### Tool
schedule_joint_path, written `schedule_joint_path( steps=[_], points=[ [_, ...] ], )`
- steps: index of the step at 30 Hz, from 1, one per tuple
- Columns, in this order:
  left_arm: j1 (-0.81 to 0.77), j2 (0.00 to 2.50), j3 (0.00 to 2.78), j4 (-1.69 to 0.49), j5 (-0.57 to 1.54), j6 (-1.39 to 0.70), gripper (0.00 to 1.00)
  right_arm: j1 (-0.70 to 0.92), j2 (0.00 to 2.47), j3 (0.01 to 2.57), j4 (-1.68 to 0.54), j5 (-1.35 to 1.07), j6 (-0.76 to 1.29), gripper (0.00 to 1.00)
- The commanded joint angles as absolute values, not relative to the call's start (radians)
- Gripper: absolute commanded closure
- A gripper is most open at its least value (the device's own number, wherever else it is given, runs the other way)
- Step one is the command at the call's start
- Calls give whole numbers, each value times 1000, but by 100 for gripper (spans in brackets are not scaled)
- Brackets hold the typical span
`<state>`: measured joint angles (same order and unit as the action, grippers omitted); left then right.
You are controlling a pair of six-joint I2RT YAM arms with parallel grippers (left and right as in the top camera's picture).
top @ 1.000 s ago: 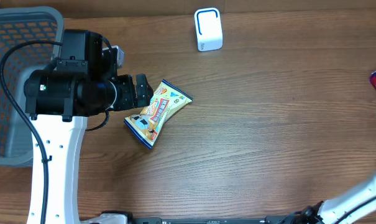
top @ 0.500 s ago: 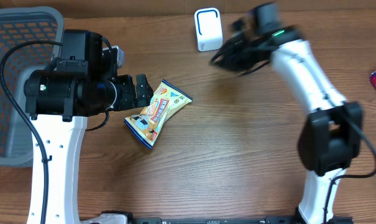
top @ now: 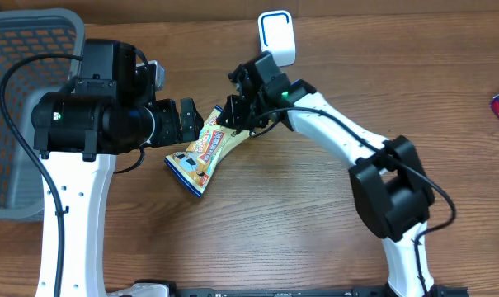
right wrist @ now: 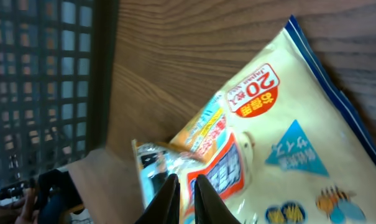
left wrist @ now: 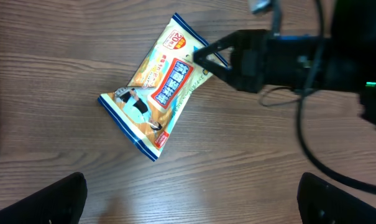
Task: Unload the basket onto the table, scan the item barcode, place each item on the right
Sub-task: 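Reach the right gripper to the yellow snack bag and grasp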
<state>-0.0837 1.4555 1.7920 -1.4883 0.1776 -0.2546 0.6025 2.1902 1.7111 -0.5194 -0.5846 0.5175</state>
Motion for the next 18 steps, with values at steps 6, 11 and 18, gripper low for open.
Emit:
schedule_joint_path(
  steps=[6, 11, 18],
  points=[
    [-86, 1454, 1794, -1487, 168, -247, 0, 612, 2299, 1707, -698, -324, 625, 96],
    [-86, 1454, 1794, -1488, 168, -247, 0, 571, 2258, 1710, -886, -132, 635, 96],
    [-86, 1454, 1794, -1488, 168, -247, 0, 506, 2143, 1710, -1049, 17, 684, 96]
  ],
)
